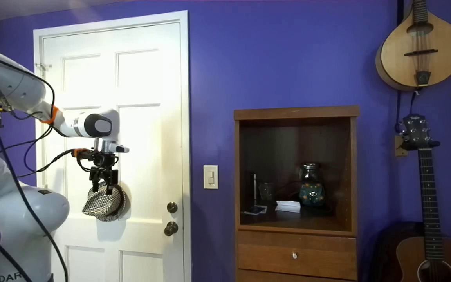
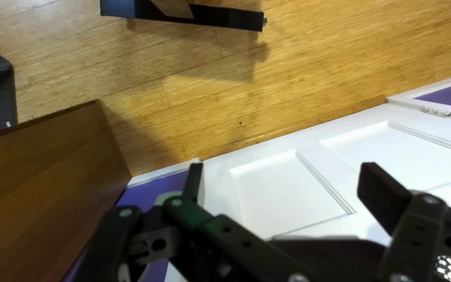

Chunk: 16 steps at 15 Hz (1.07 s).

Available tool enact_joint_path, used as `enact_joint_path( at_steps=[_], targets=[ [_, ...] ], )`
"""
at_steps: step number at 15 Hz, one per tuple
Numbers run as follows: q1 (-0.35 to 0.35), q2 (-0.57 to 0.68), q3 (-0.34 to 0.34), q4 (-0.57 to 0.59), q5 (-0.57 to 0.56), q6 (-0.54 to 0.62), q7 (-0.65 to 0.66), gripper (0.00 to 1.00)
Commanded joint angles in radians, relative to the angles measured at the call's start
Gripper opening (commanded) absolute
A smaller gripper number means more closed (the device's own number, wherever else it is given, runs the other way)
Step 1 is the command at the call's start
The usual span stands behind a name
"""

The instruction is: Put the hat on top of the cabinet

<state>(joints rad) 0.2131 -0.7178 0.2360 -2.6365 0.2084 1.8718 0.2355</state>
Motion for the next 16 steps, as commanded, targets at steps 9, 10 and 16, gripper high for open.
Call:
enact_joint_path(
  at_steps=[9,10,16],
  targets=[
    [0.015,0.174,0.002,0.128,-0.001,0.361,-0.026,1.00],
    [0.024,0.200,0.003,0.147,0.000,0.379,-0.038,1.00],
    [0.033,0.241,0.004,0.175,0.001,0.393,-0.051,1.00]
  ],
)
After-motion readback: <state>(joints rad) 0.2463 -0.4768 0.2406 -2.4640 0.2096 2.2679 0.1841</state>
